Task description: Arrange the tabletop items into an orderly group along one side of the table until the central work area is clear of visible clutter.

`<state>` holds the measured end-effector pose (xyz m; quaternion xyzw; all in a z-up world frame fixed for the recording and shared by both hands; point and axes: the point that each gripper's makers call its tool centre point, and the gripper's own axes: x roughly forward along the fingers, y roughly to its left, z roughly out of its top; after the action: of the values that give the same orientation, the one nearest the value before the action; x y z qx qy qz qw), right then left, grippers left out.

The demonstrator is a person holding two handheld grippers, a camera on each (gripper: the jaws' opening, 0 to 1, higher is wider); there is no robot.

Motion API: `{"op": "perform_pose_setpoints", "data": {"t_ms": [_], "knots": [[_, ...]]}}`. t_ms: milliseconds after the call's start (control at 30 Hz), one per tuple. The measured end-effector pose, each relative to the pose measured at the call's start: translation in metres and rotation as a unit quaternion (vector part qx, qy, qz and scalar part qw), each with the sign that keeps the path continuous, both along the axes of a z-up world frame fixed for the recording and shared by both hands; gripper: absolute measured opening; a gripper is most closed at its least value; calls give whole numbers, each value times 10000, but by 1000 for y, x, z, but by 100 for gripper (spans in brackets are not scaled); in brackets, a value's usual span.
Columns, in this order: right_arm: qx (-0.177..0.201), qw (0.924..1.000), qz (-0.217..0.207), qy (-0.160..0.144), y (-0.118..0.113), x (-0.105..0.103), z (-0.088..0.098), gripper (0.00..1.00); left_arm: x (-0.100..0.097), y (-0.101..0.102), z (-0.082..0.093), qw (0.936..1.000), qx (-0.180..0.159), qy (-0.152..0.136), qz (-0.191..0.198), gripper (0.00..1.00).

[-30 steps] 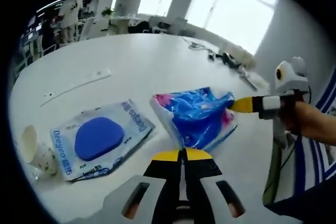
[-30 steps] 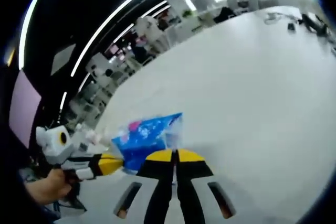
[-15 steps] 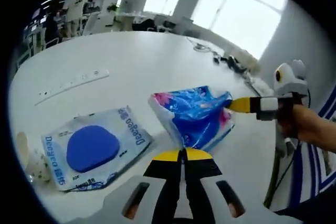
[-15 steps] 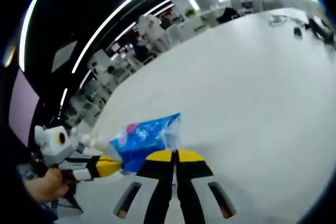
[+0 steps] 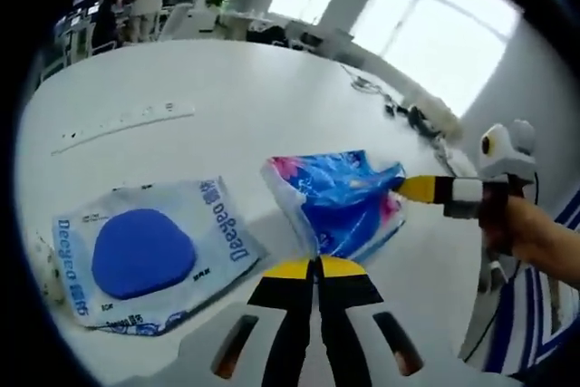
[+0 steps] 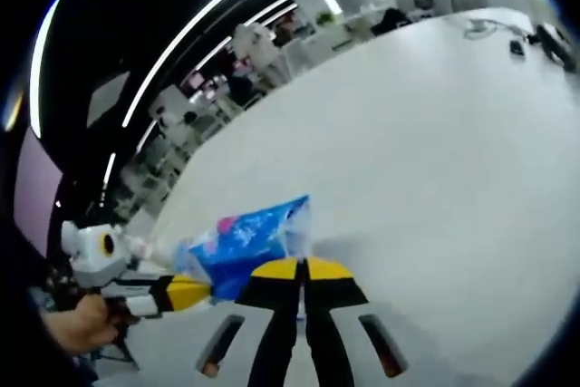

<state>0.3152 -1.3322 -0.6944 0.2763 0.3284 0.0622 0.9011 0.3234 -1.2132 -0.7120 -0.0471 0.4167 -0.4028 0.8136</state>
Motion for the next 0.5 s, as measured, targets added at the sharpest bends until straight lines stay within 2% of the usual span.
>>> {"op": "perform_pose_setpoints", "data": {"t_ms": [167,233,500], "knots": [[33,10000,-7,-7,-5,9,-6,0,6,-3,-1,9999,-11,-63,129,0],[44,10000,-16,7,-8,12,-8,0,8,-5,-5,9995,-118,123,269,0],[49,10000,15,6,-15,23,-16,0,17,-11,-11,9981,-142,137,589,0]]}}
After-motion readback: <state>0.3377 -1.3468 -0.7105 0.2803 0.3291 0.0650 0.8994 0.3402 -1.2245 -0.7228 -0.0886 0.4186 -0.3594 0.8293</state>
